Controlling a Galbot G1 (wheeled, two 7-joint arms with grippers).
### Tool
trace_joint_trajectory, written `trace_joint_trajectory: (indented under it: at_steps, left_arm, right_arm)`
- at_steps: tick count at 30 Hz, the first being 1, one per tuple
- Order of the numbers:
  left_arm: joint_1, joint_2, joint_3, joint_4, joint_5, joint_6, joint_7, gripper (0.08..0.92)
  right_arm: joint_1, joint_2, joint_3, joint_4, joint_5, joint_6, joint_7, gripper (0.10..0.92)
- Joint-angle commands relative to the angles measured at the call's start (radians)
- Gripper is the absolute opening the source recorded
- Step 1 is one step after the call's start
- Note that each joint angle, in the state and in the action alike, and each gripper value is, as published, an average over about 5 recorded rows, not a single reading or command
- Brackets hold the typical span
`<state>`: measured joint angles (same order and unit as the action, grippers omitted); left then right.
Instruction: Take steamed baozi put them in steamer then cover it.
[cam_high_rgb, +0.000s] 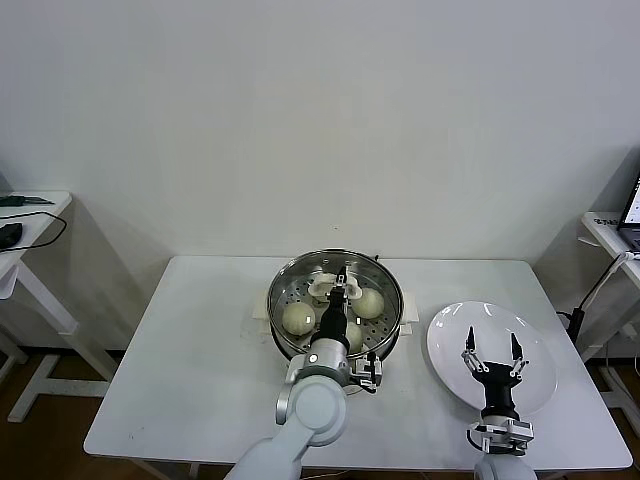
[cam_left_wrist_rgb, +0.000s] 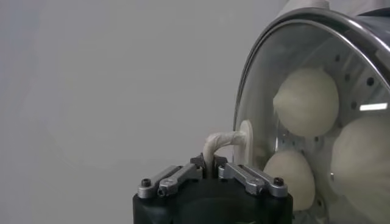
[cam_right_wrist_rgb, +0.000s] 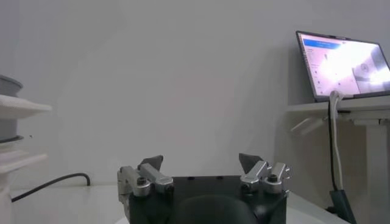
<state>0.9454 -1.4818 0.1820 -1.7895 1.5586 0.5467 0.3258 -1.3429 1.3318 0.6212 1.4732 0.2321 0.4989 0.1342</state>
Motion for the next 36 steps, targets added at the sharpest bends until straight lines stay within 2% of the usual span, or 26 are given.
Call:
trace_joint_trajectory:
  at_steps: [1,4,13,18,21,27,33,36]
  left_arm:
    - [0.006,-0.005,-0.008,0.003,-0.004,-0.004,-0.004,0.191]
    - [0.008,-0.008,-0.013,0.001,-0.006,-0.003,-0.009,0.235]
    - [0.026,0.0,-0.01,-0.036,-0.005,0.0,-0.011,0.488]
    - [0.049,0.028,-0.006,-0.089,-0.011,0.001,-0.011,0.625]
    - [0.071,0.058,-0.007,-0.134,-0.023,0.003,-0.01,0.662]
    - [0.125,0.12,-0.02,-0.236,-0.058,0.005,-0.01,0.679]
    - [0.186,0.175,-0.025,-0.342,-0.075,-0.002,-0.006,0.802]
    - [0.208,0.198,-0.043,-0.378,-0.106,-0.003,-0.008,0.82]
  right_arm:
    - [-0.001,0.0,0.0,0.002,0.002,0.001,-0.004,0.823]
    - [-0.004,0.001,-0.001,0.002,0.003,0.001,-0.008,0.823]
    - [-0.003,0.002,-0.003,0.006,0.003,0.001,-0.01,0.823]
    - [-0.002,0.002,-0.003,0.009,0.003,-0.001,-0.01,0.823]
    - [0.0,0.001,-0.003,0.007,0.002,-0.002,-0.01,0.823]
    - [0.001,-0.002,-0.004,0.008,-0.004,-0.007,-0.016,0.823]
    - [-0.002,-0.015,-0.01,0.02,-0.011,-0.045,-0.011,0.823]
    - [0.0,-0.024,-0.019,0.03,-0.011,-0.069,0.018,0.823]
